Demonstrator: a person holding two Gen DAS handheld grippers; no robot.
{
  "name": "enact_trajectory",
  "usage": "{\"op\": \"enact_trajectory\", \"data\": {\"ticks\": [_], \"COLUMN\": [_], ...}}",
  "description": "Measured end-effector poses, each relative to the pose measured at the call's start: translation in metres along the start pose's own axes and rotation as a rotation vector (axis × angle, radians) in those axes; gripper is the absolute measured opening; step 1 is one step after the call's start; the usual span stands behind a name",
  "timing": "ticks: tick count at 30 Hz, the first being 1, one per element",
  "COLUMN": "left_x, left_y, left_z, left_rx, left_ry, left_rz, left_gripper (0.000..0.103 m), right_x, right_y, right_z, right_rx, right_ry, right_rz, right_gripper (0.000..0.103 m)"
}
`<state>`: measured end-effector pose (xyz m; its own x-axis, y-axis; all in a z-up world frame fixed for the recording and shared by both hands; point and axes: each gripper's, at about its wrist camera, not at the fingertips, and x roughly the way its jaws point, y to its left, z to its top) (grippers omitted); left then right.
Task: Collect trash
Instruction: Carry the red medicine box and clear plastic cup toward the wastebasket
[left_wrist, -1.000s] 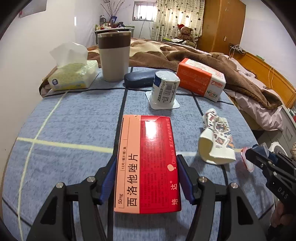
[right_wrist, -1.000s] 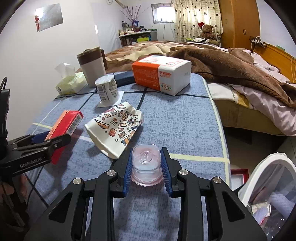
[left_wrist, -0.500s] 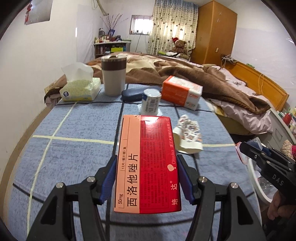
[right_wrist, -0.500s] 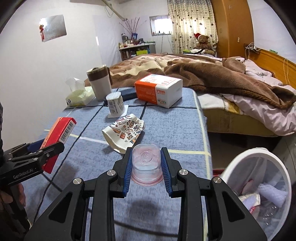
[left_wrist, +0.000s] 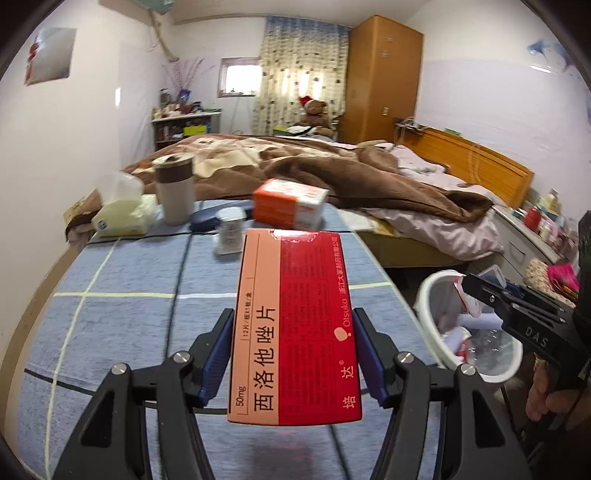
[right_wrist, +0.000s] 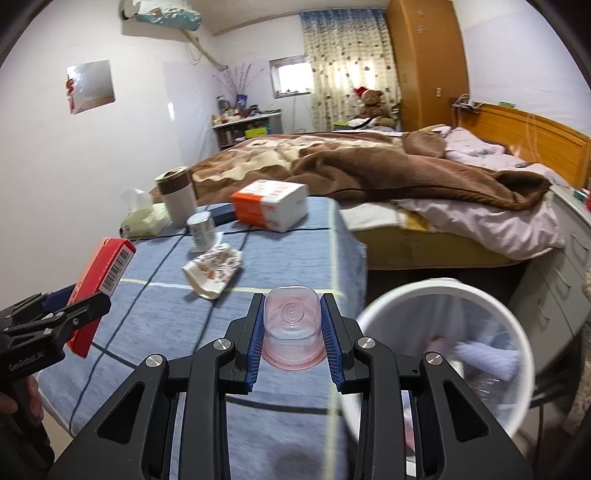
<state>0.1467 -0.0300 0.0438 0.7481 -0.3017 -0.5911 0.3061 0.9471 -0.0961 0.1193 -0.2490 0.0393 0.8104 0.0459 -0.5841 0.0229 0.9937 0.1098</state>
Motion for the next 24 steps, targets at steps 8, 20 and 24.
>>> {"op": "enact_trajectory", "data": {"ticks": [8, 20, 24], "left_x": [0.009, 0.043, 0.054], "left_y": [-0.074, -0.175, -0.197], "left_z": [0.005, 0.003, -0.003], "left_rx": [0.120, 0.256, 0.282], "left_ry": [0.000, 0.069, 0.098], "left_rz": [-0.123, -0.287, -0.310], "left_gripper": [0.064, 0.064, 0.064], "right_x": [-0.027, -0.030, -0.028], "right_y": [-0.054, -0.125, -0.143], "right_z": [-0.004, -0.011, -0.015], "right_rx": [0.053, 0.124, 0.138], "right_ry": [-0.017, 0.033, 0.060], "right_rz": [-0.094, -0.176, -0.189], "right_gripper": [0.031, 0.031, 0.031]}}
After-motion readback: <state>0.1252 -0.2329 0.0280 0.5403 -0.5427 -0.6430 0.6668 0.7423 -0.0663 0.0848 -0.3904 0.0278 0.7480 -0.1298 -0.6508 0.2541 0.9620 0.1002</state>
